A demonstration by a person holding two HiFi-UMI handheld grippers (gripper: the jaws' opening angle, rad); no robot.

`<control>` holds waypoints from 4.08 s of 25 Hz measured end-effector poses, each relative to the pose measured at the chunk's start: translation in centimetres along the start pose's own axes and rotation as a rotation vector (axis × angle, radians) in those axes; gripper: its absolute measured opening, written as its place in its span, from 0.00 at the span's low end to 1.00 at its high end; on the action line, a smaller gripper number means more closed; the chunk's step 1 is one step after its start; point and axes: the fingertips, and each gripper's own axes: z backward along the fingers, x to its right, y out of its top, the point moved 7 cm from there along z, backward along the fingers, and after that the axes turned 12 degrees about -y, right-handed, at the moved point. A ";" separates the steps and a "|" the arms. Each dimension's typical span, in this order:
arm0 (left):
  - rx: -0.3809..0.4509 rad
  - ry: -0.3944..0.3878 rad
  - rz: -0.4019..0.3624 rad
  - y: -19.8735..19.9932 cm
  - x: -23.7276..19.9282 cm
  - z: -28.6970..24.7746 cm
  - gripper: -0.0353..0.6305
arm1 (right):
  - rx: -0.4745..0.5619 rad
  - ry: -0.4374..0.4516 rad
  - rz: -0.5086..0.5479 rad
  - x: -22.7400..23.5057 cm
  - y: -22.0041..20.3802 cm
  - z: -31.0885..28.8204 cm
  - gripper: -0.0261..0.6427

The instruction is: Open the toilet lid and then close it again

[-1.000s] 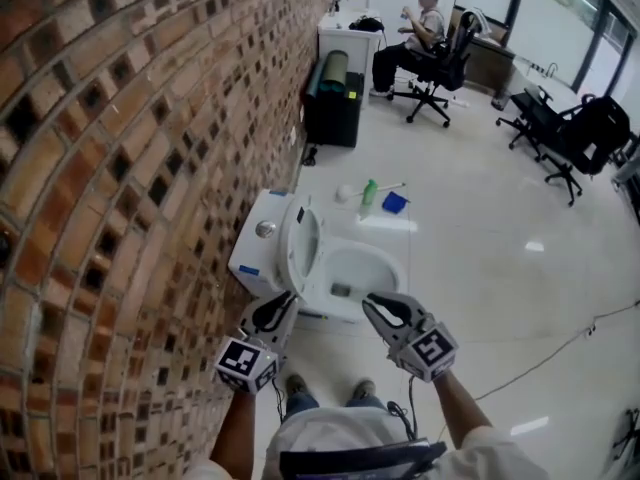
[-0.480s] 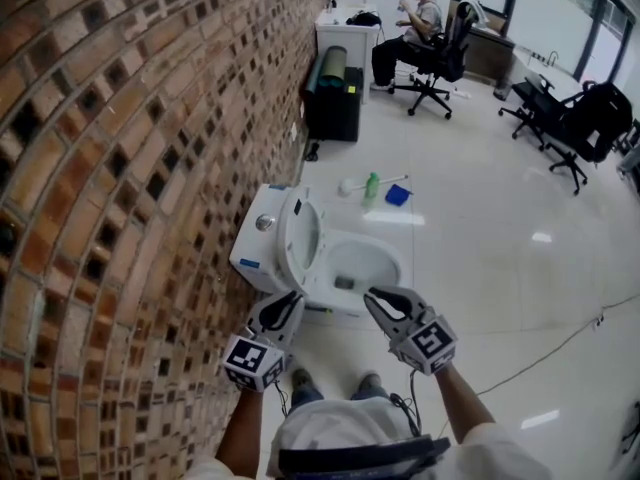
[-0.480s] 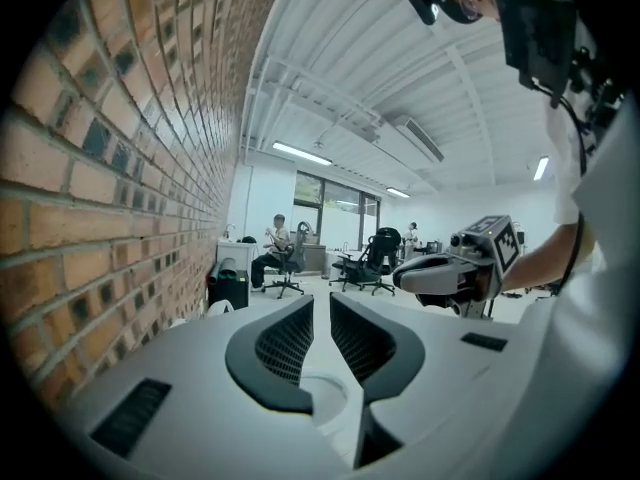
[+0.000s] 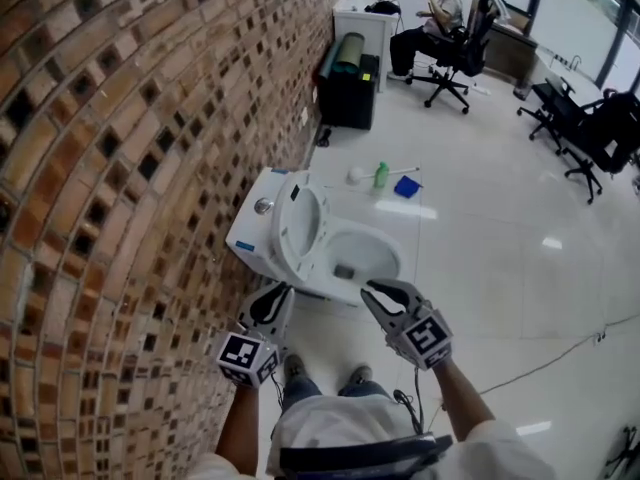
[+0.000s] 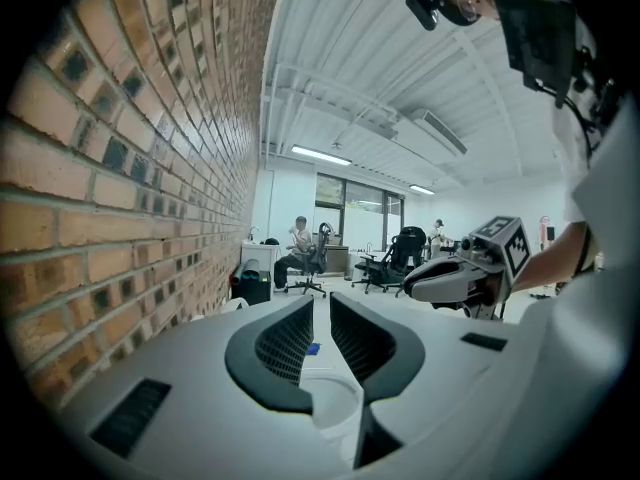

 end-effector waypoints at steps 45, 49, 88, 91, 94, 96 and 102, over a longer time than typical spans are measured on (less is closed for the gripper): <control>0.072 0.193 0.133 -2.2 -8.2 -0.6 0.12 | -0.200 -0.080 -0.172 -0.9 -1.5 -25.6 0.34; 0.053 0.201 0.110 -3.0 -7.6 -1.7 0.12 | -0.240 -0.078 -0.219 -0.1 -2.9 -28.8 0.34; -0.121 0.047 0.182 -10.9 -3.9 -10.3 0.12 | -0.286 -0.379 -1.309 17.5 -35.0 -11.0 0.31; -0.133 0.033 0.186 -12.6 -3.2 -12.6 0.12 | -0.259 -0.343 -1.410 18.5 -42.4 -10.8 0.35; -0.147 0.026 0.186 -13.7 -2.7 -14.3 0.12 | -0.162 -0.249 -1.506 18.8 -46.5 -11.6 0.37; -0.164 0.030 0.190 -14.3 -2.5 -14.9 0.12 | -0.180 -0.285 -1.505 18.7 -48.7 -11.4 0.39; -0.162 0.053 0.185 -14.0 -2.5 -15.6 0.12 | -0.368 -0.585 -1.435 17.4 -51.2 -10.5 0.44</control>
